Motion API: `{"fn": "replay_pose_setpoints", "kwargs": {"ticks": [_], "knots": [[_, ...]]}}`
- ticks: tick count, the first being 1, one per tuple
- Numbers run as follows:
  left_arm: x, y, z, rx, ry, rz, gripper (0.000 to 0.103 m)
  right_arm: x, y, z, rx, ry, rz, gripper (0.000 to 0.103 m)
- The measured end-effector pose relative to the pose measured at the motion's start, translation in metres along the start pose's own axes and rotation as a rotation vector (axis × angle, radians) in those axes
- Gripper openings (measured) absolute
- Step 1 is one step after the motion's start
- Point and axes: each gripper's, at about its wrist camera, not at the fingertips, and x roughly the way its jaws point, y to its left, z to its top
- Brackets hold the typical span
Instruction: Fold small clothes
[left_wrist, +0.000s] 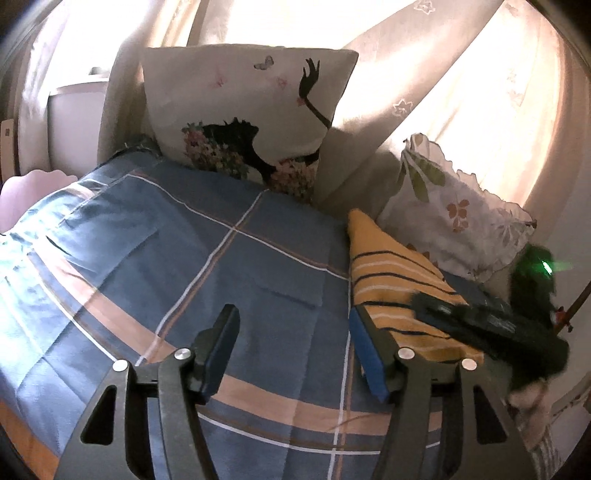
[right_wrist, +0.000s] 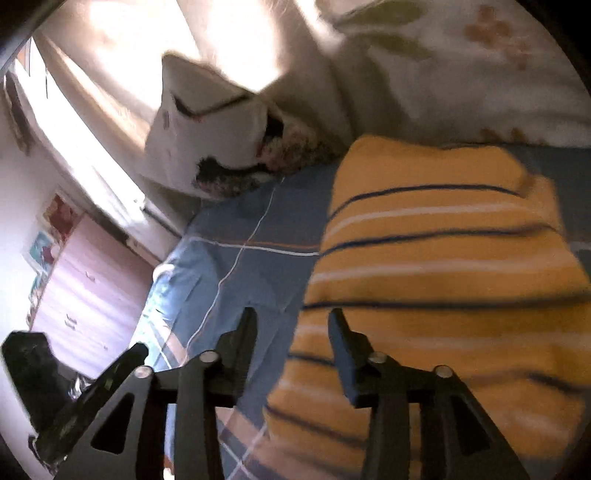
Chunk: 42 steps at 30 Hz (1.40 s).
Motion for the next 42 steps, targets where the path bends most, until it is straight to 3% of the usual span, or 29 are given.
{"fn": "replay_pose_setpoints", "kwargs": {"ticks": [3, 7, 10, 16, 22, 26, 30, 34, 38, 42], "knots": [[-0.002, 0.002, -0.001, 0.005, -0.012, -0.012, 0.061, -0.039, -0.035, -0.014, 0.122, -0.094, -0.025, 0.045], [-0.009, 0.000, -0.004, 0.029, -0.038, -0.006, 0.062, -0.091, -0.097, -0.039, 0.385, -0.232, -0.079, 0.047], [-0.016, -0.007, -0.007, 0.062, -0.066, 0.015, 0.066, -0.120, -0.111, -0.056, 0.444, -0.285, -0.107, 0.052], [-0.040, -0.022, -0.012, 0.132, -0.147, 0.055, 0.075, -0.173, -0.098, -0.075, 0.366, -0.341, -0.178, 0.053], [-0.073, -0.035, -0.015, 0.140, -0.236, 0.052, 0.086, -0.226, -0.062, -0.091, 0.185, -0.412, -0.274, 0.058], [-0.102, -0.049, -0.023, 0.155, -0.333, 0.090, 0.098, -0.228, -0.027, -0.107, 0.028, -0.414, -0.359, 0.061], [-0.121, -0.064, -0.032, 0.190, -0.397, 0.141, 0.101, -0.216, -0.009, -0.121, -0.039, -0.384, -0.365, 0.065], [-0.122, -0.076, -0.043, 0.229, -0.393, 0.194, 0.103, -0.196, -0.002, -0.130, -0.073, -0.336, -0.385, 0.067], [-0.113, -0.082, -0.052, 0.243, -0.353, 0.181, 0.103, -0.179, 0.002, -0.139, -0.119, -0.292, -0.424, 0.067], [-0.092, -0.088, -0.062, 0.240, -0.265, 0.148, 0.103, -0.165, 0.000, -0.145, -0.132, -0.254, -0.455, 0.067]]}}
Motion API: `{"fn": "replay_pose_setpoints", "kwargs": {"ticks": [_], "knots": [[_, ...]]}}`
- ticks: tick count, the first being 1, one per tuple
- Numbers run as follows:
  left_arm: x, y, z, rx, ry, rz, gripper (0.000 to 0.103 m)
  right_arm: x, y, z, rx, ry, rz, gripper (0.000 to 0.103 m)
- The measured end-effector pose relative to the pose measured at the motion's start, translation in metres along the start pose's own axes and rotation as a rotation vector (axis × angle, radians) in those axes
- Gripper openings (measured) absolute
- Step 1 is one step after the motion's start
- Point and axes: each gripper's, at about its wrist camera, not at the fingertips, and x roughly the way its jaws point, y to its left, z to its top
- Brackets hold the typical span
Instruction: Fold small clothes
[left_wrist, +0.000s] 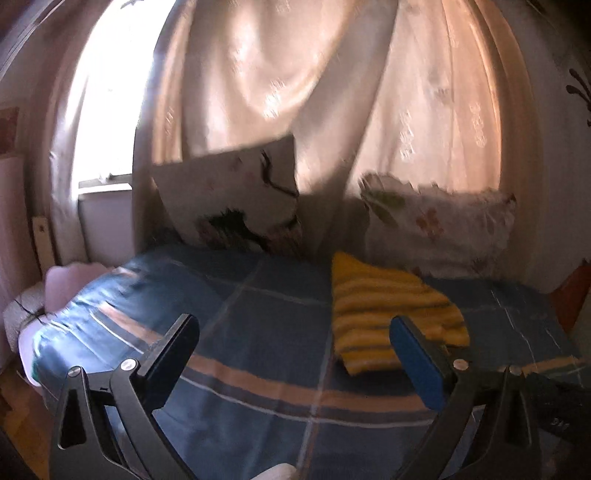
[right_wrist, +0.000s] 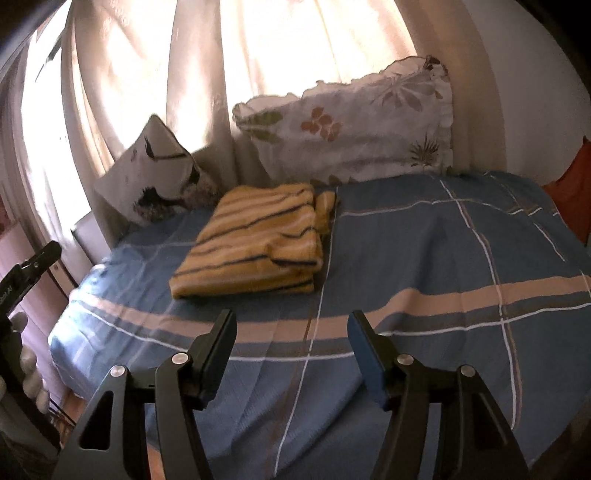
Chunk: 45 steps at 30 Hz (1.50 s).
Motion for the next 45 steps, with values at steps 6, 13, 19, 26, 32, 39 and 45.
{"fn": "replay_pose_setpoints", "kwargs": {"ticks": [6, 13, 19, 26, 32, 39, 45], "knots": [[0.025, -0.013, -0.015, 0.022, 0.119, -0.020, 0.103, 0.026, 0.000, 0.037, -0.015, 0.032, 0.007, 0.067], [0.045, -0.003, -0.013, -0.016, 0.174, -0.028, 0.103, 0.119, 0.002, 0.131, 0.018, 0.100, 0.106, 0.067], [0.073, 0.000, 0.000, -0.009, 0.201, -0.009, 0.103, 0.218, 0.007, 0.175, -0.054, 0.227, -0.080, 0.066], [0.107, -0.004, 0.001, -0.018, 0.259, -0.011, 0.103, 0.277, -0.016, 0.193, 0.075, 0.320, 0.112, 0.011], [0.130, -0.005, -0.003, -0.026, 0.293, -0.002, 0.103, 0.287, -0.025, 0.193, -0.007, 0.318, -0.071, 0.006], [0.139, -0.001, -0.007, -0.029, 0.324, -0.001, 0.103, 0.288, -0.016, 0.187, -0.104, 0.337, -0.107, 0.016], [0.138, 0.002, -0.009, -0.041, 0.326, -0.001, 0.103, 0.240, -0.002, 0.209, -0.066, 0.193, -0.039, 0.026]]}}
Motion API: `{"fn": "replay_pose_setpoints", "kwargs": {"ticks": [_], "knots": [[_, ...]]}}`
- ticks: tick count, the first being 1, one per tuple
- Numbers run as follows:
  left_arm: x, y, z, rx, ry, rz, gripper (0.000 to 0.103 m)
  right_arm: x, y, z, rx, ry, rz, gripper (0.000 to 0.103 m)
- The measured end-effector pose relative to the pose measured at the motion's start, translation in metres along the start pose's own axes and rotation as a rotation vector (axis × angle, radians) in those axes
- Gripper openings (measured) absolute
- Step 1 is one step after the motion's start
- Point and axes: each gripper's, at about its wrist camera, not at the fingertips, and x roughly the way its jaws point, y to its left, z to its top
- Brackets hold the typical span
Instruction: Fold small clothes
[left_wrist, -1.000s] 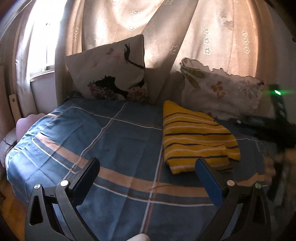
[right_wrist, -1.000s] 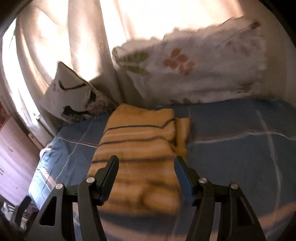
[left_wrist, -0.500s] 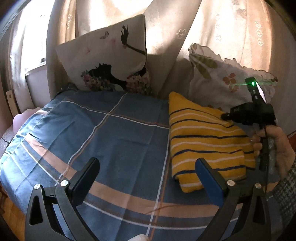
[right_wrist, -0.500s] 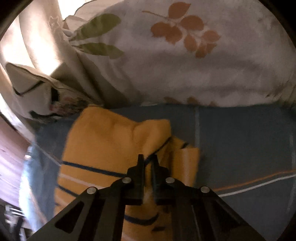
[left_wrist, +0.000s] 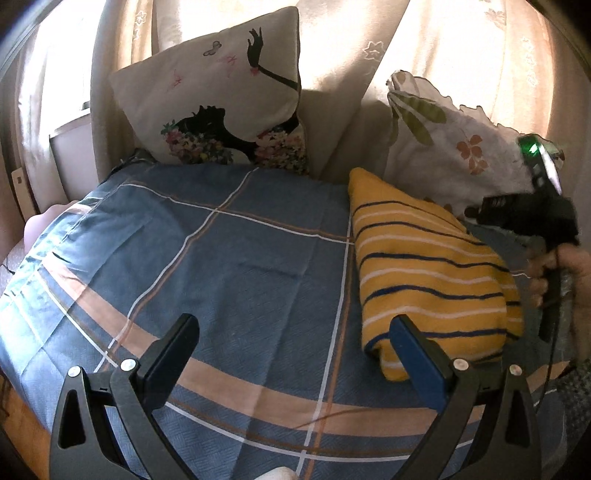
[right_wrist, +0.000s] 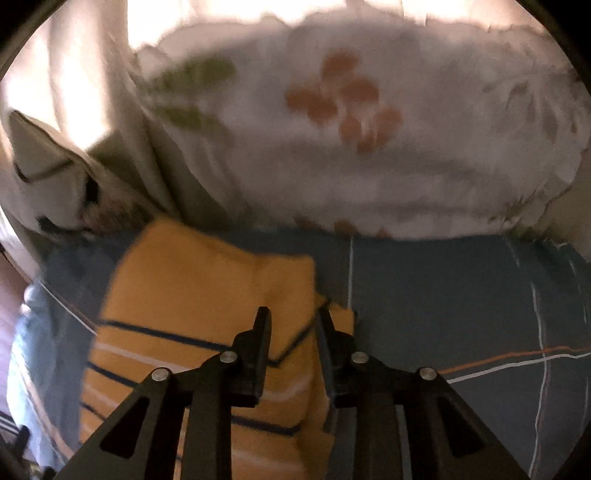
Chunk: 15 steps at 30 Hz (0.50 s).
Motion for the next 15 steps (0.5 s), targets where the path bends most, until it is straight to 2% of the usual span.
{"fn": "replay_pose_setpoints", "kwargs": {"ticks": [4, 6, 8, 12, 15], "knots": [[-0.001, 0.000, 0.000, 0.003, 0.001, -0.003, 0.103, 0.013, 0.036, 0.003, -0.086, 0.038, 0.116, 0.026], [-0.002, -0.001, 0.000, 0.007, 0.002, -0.003, 0.103, 0.034, 0.052, 0.001, -0.105, 0.103, 0.165, 0.026], [-0.003, -0.003, -0.002, 0.012, 0.006, -0.001, 0.103, 0.059, 0.055, -0.001, -0.084, 0.148, 0.169, 0.033], [-0.004, -0.007, -0.003, 0.026, 0.009, -0.001, 0.103, 0.071, 0.049, 0.005, -0.033, 0.126, 0.175, 0.036], [-0.006, -0.008, -0.005, 0.031, 0.004, 0.003, 0.103, 0.048, 0.042, 0.000, 0.016, 0.100, 0.222, 0.036]]}}
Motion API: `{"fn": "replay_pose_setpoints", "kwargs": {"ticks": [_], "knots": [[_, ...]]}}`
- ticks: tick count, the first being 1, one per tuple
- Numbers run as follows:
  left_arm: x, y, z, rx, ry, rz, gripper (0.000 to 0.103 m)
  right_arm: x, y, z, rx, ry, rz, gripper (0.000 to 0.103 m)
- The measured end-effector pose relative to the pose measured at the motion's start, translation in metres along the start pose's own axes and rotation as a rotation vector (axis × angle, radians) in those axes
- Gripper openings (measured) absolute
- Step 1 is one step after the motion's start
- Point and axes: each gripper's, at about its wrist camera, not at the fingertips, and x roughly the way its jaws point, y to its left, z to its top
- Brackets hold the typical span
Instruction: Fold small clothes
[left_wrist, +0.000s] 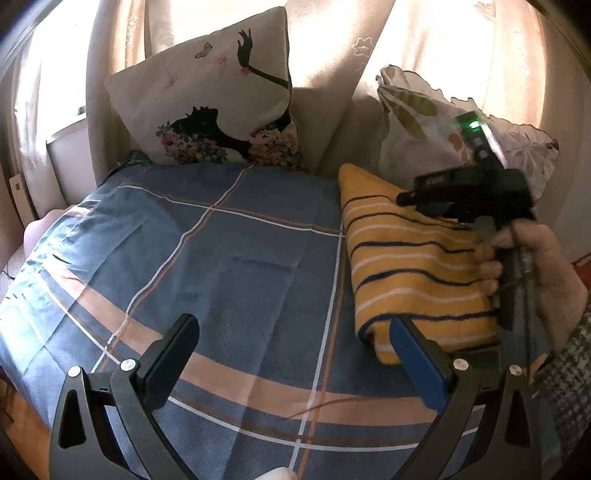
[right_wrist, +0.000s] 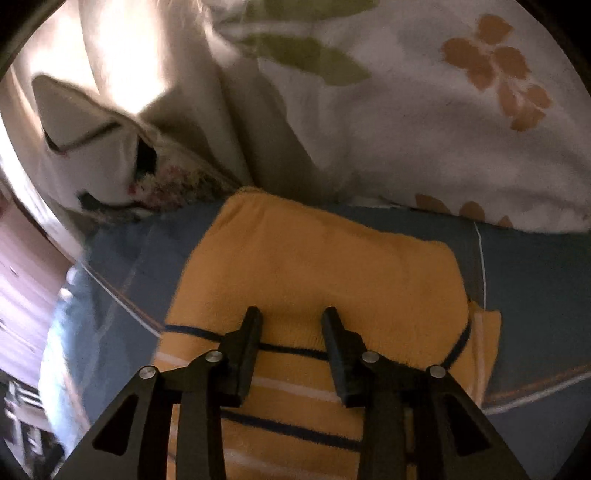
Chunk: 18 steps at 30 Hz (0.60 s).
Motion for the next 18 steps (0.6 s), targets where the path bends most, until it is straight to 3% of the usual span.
{"fn": "replay_pose_setpoints", "kwargs": {"ticks": [5, 9, 14, 18], "knots": [[-0.001, 0.003, -0.002, -0.008, 0.008, -0.008, 0.103, -0.044, -0.014, -0.042, 0.041, -0.034, 0.017, 0.046], [-0.008, 0.003, -0.005, -0.005, -0.002, -0.019, 0.103, -0.088, -0.037, -0.084, 0.111, -0.096, 0.010, 0.047], [-0.020, -0.004, -0.012, 0.009, -0.021, -0.025, 0.103, -0.142, -0.028, -0.145, 0.085, -0.187, -0.105, 0.060], [-0.032, -0.017, -0.022, 0.044, -0.038, -0.026, 0.103, -0.149, -0.021, -0.192, 0.104, -0.167, -0.184, 0.062]]}}
